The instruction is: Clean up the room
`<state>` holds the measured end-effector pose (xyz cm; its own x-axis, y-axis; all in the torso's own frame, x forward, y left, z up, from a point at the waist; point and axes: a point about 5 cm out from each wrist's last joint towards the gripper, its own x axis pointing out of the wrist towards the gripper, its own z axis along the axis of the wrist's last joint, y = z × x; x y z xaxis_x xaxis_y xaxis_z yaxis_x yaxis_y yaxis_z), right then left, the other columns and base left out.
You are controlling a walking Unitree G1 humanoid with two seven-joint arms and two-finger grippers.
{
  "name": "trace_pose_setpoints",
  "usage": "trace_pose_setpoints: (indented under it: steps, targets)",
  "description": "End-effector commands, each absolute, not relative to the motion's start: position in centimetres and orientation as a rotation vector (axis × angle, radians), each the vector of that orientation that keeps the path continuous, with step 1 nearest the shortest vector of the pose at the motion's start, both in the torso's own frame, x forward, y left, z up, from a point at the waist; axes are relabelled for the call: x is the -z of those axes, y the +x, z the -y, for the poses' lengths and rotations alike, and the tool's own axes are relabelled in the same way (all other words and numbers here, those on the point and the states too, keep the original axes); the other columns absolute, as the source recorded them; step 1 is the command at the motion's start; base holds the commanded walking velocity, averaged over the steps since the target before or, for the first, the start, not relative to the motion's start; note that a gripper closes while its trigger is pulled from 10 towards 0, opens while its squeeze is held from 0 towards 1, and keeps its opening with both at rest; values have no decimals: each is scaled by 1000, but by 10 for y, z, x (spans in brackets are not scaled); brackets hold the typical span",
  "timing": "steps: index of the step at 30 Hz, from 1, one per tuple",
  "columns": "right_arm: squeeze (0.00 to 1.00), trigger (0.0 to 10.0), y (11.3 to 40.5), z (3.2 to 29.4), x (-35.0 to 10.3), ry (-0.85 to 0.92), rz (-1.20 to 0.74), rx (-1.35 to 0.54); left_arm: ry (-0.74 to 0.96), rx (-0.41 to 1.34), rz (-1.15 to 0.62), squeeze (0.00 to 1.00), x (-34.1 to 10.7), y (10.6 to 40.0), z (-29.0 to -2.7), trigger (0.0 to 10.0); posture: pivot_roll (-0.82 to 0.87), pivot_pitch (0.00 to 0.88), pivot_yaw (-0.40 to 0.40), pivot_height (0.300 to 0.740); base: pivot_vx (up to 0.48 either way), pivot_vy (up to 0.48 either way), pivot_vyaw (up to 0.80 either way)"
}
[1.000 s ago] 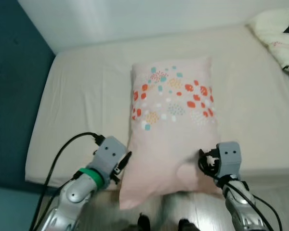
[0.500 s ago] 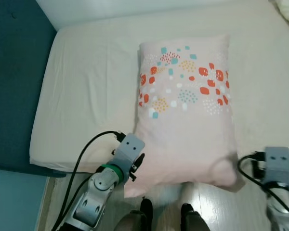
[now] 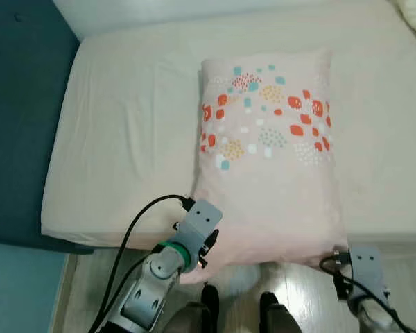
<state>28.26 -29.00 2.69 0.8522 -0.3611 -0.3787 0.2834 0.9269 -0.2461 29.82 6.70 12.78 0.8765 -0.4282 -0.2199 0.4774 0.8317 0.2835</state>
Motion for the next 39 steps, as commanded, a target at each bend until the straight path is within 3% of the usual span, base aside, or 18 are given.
trace_pose_setpoints:
  steps: [1,7,12,16,20,22,23,25,26,27,28,31,34,35,36,37,38,39]
  targets:
    - [0,10000,269,288,-10,-174,-518,334,329,470,-208,0,-118,291,-78,10000,35,421,247,738,0,0,0]
    - [0,10000,298,282,-33,-151,-449,292,279,387,-139,0,-145,283,-112,10000,79,391,239,738,0,0,0]
    - [0,10000,333,253,-63,-89,-308,160,255,283,-96,0,-167,278,-140,10000,116,355,217,738,0,0,0]
    - [0,10000,376,215,-125,-80,-64,34,247,226,-74,0,-177,279,-152,10000,108,318,196,738,0,0,0]
    - [0,10000,395,188,-168,-117,89,-53,244,218,-69,0,-179,281,-153,10000,101,301,185,738,0,0,0]
    - [0,10000,408,153,-212,-162,219,-164,236,213,-57,0,-182,284,-152,10000,101,282,171,738,0,0,0]
    - [0,10000,408,153,-212,-162,219,-164,236,213,-57,0,-182,284,-152,10000,101,282,171,738,0,0,0]
    - [0,10000,414,114,-242,-187,286,-282,231,207,-41,0,-187,286,-151,10000,113,262,153,738,0,0,0]
    - [0,10000,414,114,-242,-187,286,-282,231,207,-41,0,-187,286,-151,10000,113,262,153,738,0,0,0]
    - [0,10000,411,63,-258,-202,314,-456,224,191,-14,0,-194,289,-151,10000,122,249,140,738,0,0,0]
    - [0,10000,411,63,-258,-202,314,-456,224,191,-14,0,-194,289,-151,10000,122,249,140,738,0,0,0]
    - [0,10000,385,-15,-265,-144,350,-795,211,159,14,0,-202,292,-154,10000,135,229,121,738,0,0,0]
    - [0,10000,372,-40,-264,-121,365,-933,208,149,21,0,-204,292,-155,10000,138,226,119,738,0,0,0]
    - [0,10000,349,-69,-260,-61,382,-1149,207,131,33,0,-207,292,-158,10000,150,219,112,738,0,0,0]
    - [0,10000,349,-69,-260,-61,382,-1149,207,131,33,0,-207,292,-158,10000,150,219,112,738,0,0,0]
    - [0,10000,329,-87,-258,-12,413,-1322,208,111,40,0,-210,292,-162,10000,152,218,105,738,0,0,0]
    - [0,10000,329,-87,-258,-12,413,-1322,208,111,40,0,-210,292,-162,10000,152,218,105,738,0,0,0]
    - [0,10000,317,-92,-254,43,411,-1462,209,82,42,0,-211,292,-170,10000,126,207,107,738,0,0,0]
